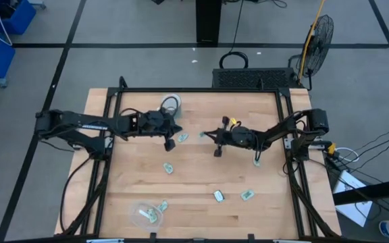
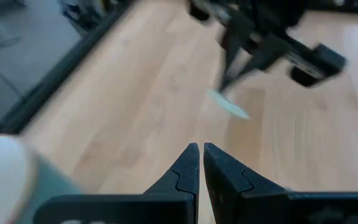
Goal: Pick and place Stevia / Truvia into bins
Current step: Put the stevia packet into the transparent container
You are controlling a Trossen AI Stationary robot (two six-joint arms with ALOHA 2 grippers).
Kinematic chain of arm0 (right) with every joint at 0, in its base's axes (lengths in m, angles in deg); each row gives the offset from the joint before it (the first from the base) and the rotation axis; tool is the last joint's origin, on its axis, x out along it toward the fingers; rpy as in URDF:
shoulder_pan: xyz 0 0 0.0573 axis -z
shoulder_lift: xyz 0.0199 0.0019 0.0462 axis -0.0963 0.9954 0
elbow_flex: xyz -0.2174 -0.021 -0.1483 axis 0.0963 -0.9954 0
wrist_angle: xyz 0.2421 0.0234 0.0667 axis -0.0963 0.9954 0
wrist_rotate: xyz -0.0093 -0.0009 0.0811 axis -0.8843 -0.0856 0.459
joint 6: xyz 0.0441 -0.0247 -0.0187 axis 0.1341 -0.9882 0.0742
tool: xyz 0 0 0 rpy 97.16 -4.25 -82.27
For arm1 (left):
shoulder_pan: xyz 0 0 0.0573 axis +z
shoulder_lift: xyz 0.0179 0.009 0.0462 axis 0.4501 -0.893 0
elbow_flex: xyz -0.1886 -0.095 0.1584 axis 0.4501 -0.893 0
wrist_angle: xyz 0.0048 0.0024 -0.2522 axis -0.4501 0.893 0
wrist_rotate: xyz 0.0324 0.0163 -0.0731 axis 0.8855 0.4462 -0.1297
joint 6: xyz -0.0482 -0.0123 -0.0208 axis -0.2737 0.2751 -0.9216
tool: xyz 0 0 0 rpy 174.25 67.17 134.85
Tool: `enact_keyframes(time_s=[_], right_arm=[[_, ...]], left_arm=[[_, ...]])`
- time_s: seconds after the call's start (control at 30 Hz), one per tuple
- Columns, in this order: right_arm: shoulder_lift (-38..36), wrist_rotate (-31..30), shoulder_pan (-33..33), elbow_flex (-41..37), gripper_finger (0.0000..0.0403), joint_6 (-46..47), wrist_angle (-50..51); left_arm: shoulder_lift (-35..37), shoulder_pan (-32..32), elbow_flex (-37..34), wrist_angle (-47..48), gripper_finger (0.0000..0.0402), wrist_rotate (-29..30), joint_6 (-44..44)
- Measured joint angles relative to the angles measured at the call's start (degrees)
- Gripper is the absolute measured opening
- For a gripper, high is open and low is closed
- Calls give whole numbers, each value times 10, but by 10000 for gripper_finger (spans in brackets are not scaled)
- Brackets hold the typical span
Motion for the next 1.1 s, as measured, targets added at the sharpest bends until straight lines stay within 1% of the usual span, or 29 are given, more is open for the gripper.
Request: enact_keyframes(time_s=[0.1, 0.17, 0.33, 0.43, 0.53, 0.6, 0.7, 0.8, 1.0, 1.1], right_arm=[[0, -6, 0, 7, 1, -52, -4], [0, -6, 0, 9, 1, -75, -3], [0, -8, 0, 10, 1, -155, -5], [0, -18, 0, 10, 1, -180, -22], [0, -18, 0, 10, 1, -198, -35], [0, -18, 0, 10, 1, -206, -47], [0, -17, 0, 10, 0, -210, -47], [0, -17, 0, 10, 0, -201, -47], [0, -16, 0, 10, 0, -197, -51], [0, 5, 0, 10, 0, -184, -60]], left_arm=[[-30, 0, -1, -58, 33, -2, 5], [-45, 3, 0, -84, 42, -2, 14], [-81, 10, 0, -151, 100, -50, 6], [-101, 10, 0, -178, 136, -71, 1], [-123, 10, 0, -213, 159, -88, -33], [-139, 10, 0, -235, 166, -88, -49], [-160, 10, 0, -259, 167, -81, -52], [-169, 10, 0, -293, 160, -76, -49], [-172, 10, 0, -298, 124, -75, -48], [-172, 11, 0, -293, 106, -75, -49]])
